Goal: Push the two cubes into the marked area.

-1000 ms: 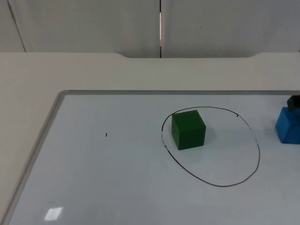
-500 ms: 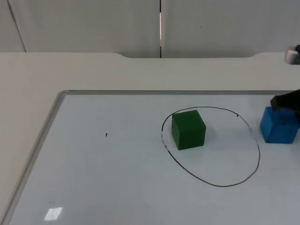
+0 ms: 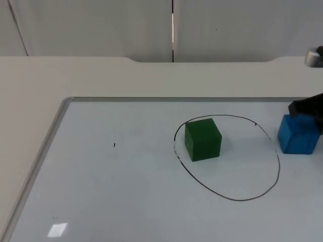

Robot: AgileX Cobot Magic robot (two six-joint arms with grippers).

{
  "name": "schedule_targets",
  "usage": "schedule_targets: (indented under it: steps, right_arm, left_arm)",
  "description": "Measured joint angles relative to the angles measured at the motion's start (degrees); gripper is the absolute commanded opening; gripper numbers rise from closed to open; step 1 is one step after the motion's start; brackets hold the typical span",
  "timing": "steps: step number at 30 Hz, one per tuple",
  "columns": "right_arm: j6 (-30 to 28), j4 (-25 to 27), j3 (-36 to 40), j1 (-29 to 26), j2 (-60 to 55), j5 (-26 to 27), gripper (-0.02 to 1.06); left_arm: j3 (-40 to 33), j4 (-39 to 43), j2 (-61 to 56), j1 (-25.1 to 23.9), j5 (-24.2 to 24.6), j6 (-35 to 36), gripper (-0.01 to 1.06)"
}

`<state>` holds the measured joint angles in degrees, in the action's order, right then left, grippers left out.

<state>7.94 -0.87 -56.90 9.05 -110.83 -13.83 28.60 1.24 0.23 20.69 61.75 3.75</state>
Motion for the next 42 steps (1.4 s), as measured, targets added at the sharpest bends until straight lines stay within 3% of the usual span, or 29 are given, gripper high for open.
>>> schedule_targets:
  steps: [11,35,42]
  right_arm:
    - [0.49,0.11,0.00,4.05,0.00,4.21,0.00]
    - [3.00,1.34,0.00,4.30,0.00,3.95,0.00]
    - [3.00,1.34,0.00,7.48,0.00,4.46,0.00]
  left_arm:
    - [0.00,0.00,0.00,0.00,0.00,0.00,0.00]
    - [0.00,0.00,0.00,0.00,0.00,0.00,0.00]
    - [0.00,0.00,0.00,0.00,0.00,0.00,0.00]
